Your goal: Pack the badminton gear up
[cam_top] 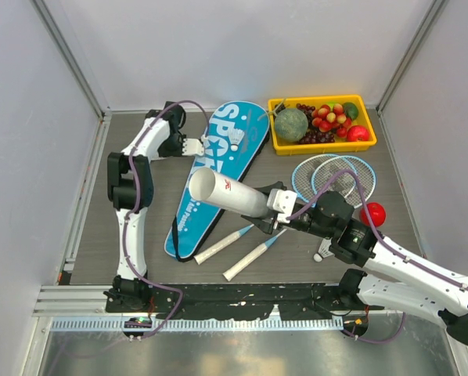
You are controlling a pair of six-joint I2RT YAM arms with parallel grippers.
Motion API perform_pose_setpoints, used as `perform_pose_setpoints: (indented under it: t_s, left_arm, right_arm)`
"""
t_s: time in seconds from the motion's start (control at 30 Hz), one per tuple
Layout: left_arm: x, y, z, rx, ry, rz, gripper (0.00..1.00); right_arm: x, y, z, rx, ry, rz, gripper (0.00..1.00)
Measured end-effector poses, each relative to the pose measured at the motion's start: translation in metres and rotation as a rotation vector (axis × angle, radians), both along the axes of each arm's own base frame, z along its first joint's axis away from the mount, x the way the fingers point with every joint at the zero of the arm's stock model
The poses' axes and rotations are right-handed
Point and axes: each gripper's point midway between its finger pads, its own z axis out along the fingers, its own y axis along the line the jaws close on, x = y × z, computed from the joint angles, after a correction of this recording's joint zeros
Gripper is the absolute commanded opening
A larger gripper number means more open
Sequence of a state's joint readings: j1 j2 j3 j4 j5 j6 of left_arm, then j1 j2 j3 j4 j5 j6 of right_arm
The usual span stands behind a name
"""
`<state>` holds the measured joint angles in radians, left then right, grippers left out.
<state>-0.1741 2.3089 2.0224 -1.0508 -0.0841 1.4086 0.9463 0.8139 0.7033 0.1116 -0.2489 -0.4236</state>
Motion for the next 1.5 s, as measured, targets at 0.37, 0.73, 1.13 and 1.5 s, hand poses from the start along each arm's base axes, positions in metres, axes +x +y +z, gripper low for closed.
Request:
perform_pose_setpoints:
  t_s: [0.37,0.73,1.13,1.5]
  left_arm:
    - [-0.008,-0.008,0.022,-0.115,-0.066,0.17,0.0]
    - [-0.032,-0.025,0.161,-0.409,-0.413,0.468,0.0]
    - [-0.072,-0.052,0.184,-0.544,-0.411,0.334,0.44]
    - [-0.032,-0.057,0.075,-0.192,-0.177,0.086,0.56]
  right_arm:
    - [-0.001,0.0,0.006,0.027,0.005,0.0,0.31]
    - [0.009,-0.007,0.006,0.09,0.037,-0.082,0.28]
    - [0.027,-0.033,-0.03,0.083,0.145,-0.273,0.28]
    - [0.028,-0.033,-0.042,0.036,0.163,-0.279,0.29]
